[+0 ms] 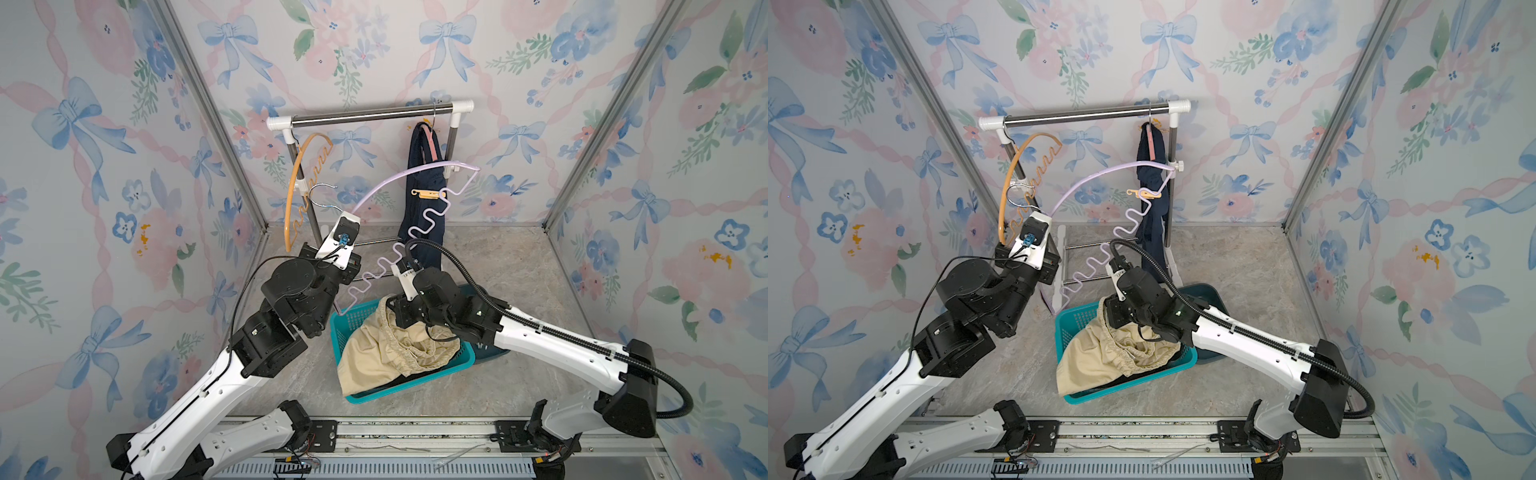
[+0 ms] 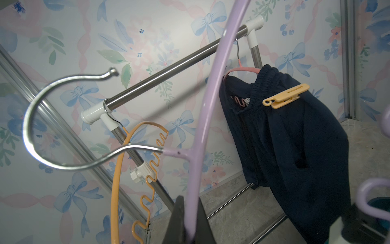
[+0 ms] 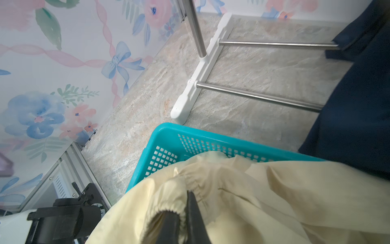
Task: Remove the clothespins securing shorts to the hanger
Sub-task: Place the shorts in the basket.
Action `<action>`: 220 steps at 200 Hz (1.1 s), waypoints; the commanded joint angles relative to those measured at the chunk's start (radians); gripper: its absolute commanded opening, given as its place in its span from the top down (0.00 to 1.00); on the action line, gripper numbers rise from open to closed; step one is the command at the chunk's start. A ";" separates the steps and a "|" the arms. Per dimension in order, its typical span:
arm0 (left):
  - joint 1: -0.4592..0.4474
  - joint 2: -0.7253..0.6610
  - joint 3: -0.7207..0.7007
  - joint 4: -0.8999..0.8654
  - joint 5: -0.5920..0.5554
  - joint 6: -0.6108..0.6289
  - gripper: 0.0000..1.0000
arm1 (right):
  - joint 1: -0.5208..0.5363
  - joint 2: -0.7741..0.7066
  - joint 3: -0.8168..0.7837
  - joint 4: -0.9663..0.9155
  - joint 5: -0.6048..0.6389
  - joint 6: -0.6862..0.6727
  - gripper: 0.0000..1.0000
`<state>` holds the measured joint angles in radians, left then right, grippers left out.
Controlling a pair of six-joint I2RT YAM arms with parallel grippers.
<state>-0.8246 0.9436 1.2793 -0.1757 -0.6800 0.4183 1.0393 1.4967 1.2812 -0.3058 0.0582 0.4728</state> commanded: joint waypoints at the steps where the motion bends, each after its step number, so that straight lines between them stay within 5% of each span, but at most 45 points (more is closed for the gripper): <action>1: 0.007 -0.008 0.029 0.042 -0.036 0.000 1.00 | 0.021 0.039 -0.055 0.076 -0.042 0.043 1.00; 52: 0.008 0.011 0.032 0.042 -0.015 0.012 1.00 | 0.021 0.202 -0.124 0.126 -0.038 0.050 0.97; 99: 0.010 0.030 0.040 0.040 0.002 0.034 1.00 | 0.029 0.332 -0.057 0.053 -0.047 0.008 0.79; 165: 0.013 0.033 0.090 0.038 -0.035 0.067 1.00 | 0.025 0.175 0.013 -0.073 0.052 -0.047 0.36; 220: 0.024 0.032 0.135 0.055 -0.018 0.088 1.00 | -0.042 -0.044 -0.094 -0.091 0.120 -0.004 0.31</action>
<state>-0.8078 0.9848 1.3720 -0.1806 -0.6960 0.4908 1.0393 1.5356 1.2369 -0.3435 0.1139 0.4454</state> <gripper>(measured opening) 0.065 0.687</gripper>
